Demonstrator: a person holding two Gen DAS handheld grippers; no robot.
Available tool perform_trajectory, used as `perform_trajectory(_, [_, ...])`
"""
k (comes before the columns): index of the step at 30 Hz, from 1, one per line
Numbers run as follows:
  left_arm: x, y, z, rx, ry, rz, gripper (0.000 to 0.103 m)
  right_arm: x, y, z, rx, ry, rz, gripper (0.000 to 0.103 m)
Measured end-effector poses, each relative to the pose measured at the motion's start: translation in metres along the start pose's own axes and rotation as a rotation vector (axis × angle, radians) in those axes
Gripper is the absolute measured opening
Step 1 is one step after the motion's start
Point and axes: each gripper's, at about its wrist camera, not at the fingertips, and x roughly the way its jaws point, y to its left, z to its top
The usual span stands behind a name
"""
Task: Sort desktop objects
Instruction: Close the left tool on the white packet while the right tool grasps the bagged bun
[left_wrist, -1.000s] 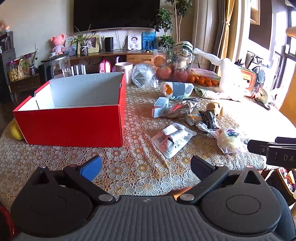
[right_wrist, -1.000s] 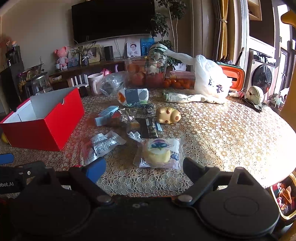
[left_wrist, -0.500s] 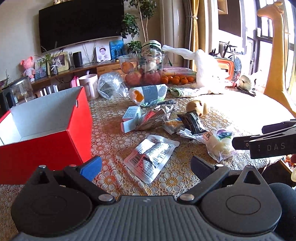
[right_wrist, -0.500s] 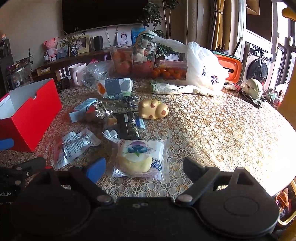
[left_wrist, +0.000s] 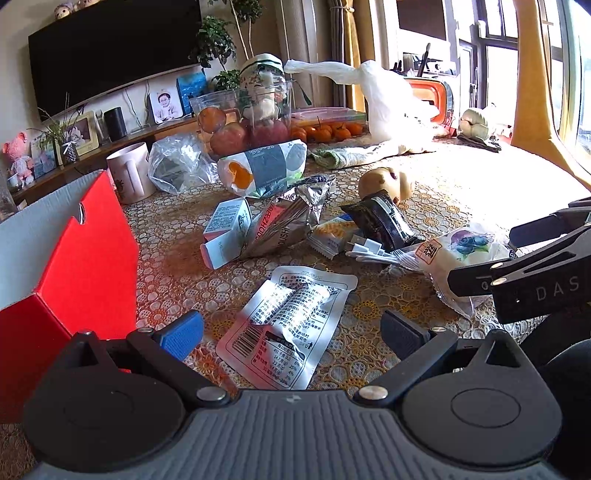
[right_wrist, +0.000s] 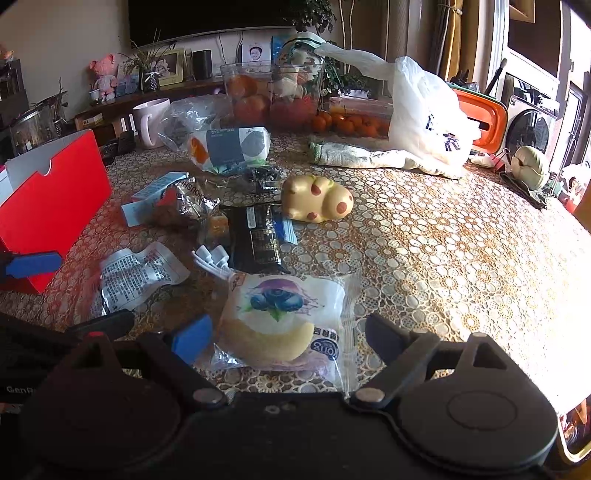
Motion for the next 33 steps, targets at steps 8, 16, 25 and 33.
perform_trajectory(8, [0.027, 0.002, 0.001, 0.033, 0.031, -0.025, 0.102, 0.02, 0.001, 0.002, -0.014, 0.025, 0.014, 0.09])
perform_trajectory(16, [0.044, 0.012, 0.004, 0.02, 0.042, -0.05, 0.102, 0.028, -0.009, 0.004, 0.053, 0.056, 0.087, 0.09])
perform_trajectory(25, [0.041, 0.009, 0.005, 0.02, 0.027, -0.094, 0.078, 0.026, -0.016, 0.005, 0.095, 0.058, 0.126, 0.088])
perform_trajectory(33, [0.04, 0.008, 0.007, 0.008, 0.04, -0.091, 0.073, 0.02, -0.018, 0.006, 0.101, 0.038, 0.116, 0.087])
